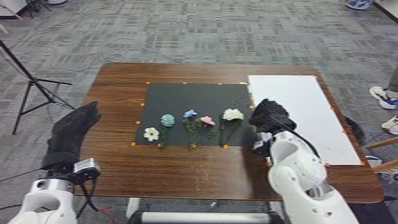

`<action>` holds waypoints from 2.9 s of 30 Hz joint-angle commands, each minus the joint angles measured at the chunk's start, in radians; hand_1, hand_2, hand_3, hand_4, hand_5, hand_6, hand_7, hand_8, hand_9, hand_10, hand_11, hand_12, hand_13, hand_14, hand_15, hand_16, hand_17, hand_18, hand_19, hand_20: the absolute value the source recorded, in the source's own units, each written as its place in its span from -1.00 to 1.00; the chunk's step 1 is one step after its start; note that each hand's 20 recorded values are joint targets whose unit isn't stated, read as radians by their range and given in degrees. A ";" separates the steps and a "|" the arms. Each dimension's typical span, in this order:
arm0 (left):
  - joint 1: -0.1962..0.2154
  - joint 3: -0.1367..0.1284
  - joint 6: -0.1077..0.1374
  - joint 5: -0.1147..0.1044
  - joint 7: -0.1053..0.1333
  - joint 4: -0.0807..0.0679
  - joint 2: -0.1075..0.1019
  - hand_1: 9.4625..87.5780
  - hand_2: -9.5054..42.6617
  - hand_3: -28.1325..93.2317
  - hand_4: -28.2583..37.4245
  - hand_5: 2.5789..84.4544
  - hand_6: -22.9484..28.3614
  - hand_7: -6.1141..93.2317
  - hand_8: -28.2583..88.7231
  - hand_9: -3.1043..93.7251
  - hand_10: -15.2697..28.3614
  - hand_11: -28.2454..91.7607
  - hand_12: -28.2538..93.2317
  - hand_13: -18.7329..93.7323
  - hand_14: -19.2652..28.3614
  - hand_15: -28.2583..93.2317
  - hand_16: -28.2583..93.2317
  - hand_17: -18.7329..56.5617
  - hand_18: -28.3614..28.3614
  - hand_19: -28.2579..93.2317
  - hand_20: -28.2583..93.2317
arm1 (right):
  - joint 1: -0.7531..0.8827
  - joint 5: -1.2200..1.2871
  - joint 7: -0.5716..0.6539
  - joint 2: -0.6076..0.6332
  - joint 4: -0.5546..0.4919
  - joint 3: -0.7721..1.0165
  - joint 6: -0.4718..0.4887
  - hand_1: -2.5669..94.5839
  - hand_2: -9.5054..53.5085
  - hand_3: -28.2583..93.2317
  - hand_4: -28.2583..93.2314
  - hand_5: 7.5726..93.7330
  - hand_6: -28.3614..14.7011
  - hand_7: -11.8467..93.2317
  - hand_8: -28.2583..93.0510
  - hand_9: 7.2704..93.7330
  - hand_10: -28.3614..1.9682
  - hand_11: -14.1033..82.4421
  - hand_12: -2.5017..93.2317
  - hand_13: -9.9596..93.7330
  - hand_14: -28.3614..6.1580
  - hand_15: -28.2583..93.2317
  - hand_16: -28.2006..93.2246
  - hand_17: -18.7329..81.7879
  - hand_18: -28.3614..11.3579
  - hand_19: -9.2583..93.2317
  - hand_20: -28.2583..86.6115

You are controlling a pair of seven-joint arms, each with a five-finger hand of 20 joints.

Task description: Arrange flowers

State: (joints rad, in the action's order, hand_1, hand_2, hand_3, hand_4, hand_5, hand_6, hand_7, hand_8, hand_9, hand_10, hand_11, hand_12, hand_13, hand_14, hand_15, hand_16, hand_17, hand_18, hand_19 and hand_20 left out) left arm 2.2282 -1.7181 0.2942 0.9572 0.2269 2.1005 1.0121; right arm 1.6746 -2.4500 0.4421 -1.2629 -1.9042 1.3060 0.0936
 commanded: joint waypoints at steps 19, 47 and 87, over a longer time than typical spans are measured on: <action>-0.013 0.005 -0.004 0.010 -0.020 -0.001 -0.004 -0.63 -0.52 0.62 -0.85 -0.06 -0.06 -0.58 -0.64 -0.20 0.23 -0.29 -0.36 -0.10 0.44 -0.35 -0.52 -0.40 0.31 -0.47 -0.32 | 0.017 -0.033 -0.051 -0.001 0.036 -0.041 -0.102 0.15 -1.00 0.46 -0.81 0.59 0.32 -0.41 -0.43 0.81 0.26 -0.49 -0.33 0.54 0.00 0.47 0.05 0.04 -0.78 0.72 0.45; -0.017 0.007 0.005 0.013 -0.011 -0.002 0.001 -0.60 -0.57 0.61 -0.80 -0.07 -0.07 -0.58 -0.65 -0.20 0.22 -0.29 -0.36 -0.10 0.43 -0.35 -0.52 -0.41 0.31 -0.48 -0.32 | 0.009 0.002 -0.083 0.050 -0.021 0.023 -0.106 -0.12 -1.00 0.59 -0.81 0.34 0.16 -0.46 -0.69 0.49 -0.05 -0.39 -0.60 0.42 -0.14 0.50 0.02 -0.01 -0.78 0.69 0.45; 0.038 -0.061 -0.090 0.115 0.055 0.088 0.013 -0.63 -0.51 0.60 -0.87 0.17 -0.03 -0.58 -0.64 0.08 0.32 -0.24 -0.37 -0.01 0.49 -0.31 -0.54 -0.38 0.31 -0.48 -0.31 | 0.228 1.179 -0.687 -0.276 -0.099 0.609 0.384 -0.93 -0.48 0.58 -0.82 -0.19 0.18 -0.65 -0.65 -0.27 -0.15 -0.62 -0.78 -0.32 -0.17 -0.46 -0.37 -0.42 -0.35 -0.59 -0.17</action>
State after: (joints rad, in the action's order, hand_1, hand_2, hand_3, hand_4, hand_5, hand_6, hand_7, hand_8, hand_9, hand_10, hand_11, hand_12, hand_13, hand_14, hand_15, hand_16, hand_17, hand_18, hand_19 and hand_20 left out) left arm 2.2511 -1.7692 0.2063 1.0731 0.2710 2.1772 1.0180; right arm 1.8657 -1.0177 -0.2121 -1.5632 -1.9872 1.9163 0.5235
